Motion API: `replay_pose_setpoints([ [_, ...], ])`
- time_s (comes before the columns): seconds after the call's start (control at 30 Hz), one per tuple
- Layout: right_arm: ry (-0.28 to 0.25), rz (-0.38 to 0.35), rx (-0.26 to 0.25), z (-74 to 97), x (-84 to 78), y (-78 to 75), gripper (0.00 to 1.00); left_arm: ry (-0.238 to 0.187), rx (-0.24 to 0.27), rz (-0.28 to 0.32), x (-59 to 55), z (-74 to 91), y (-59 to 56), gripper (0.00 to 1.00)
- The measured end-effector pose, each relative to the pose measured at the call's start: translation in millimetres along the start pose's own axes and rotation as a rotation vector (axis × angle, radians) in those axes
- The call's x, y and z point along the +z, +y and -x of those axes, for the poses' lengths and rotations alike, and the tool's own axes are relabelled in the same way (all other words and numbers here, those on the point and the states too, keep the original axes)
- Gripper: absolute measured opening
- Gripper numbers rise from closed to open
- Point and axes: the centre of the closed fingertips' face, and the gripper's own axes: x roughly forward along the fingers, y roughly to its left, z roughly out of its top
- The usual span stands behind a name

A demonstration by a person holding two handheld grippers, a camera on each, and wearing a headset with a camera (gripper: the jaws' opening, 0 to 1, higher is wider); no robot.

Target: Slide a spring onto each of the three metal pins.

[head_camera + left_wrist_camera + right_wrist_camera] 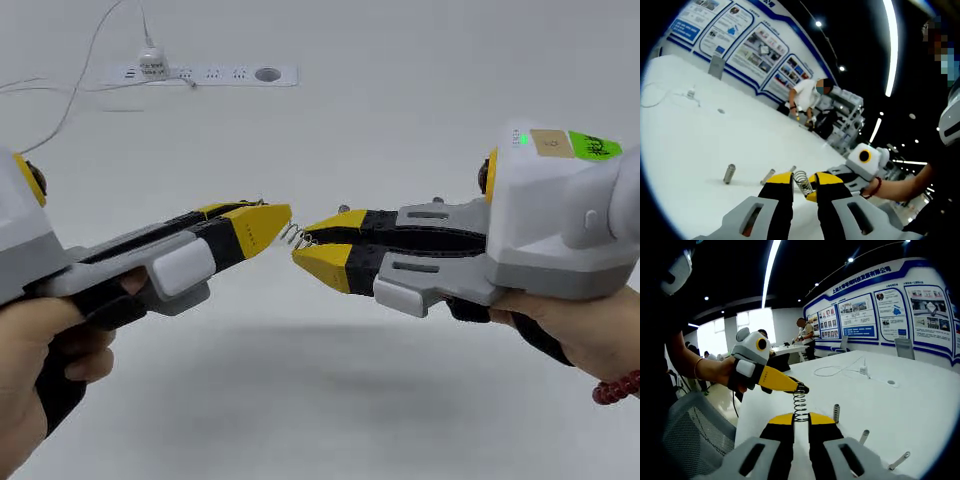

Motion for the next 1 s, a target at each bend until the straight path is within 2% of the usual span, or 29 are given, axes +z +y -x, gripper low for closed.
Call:
replay_pose_setpoints([
  [0.07, 0.001, 0.004, 0.001, 0.3, 0.0, 0.2, 0.11, -0.003, -0.002, -0.015, 0.7, -0.2, -0.5, 0.12],
  [0.67, 0.009, 0.004, -0.015, 3.1, 0.5, 0.0, 0.12, 0.023, 0.001, -0.084, 2.0, -5.1, -8.9, 0.11],
  [0.77, 0.019, 0.001, -0.019, 3.4, -1.0, -0.3, 0.14, 0.015, -0.009, -0.082, 4.7, -5.5, -11.3, 0.11],
  [0.83, 0.029, -0.008, -0.024, 3.4, -2.8, -0.3, 0.21, 0.011, -0.01, -0.085, 6.5, -6.1, -12.0, 0.1],
  [0.93, 0.039, -0.006, -0.037, 4.3, -5.0, -2.0, 0.22, 0.009, -0.007, -0.095, 8.9, -7.1, -12.2, 0.1],
  [1.0, 0.052, -0.023, -0.054, 5.6, -7.7, -5.0, 0.27, 0.005, 0.004, -0.124, 12.3, -7.8, -12.1, 0.1],
])
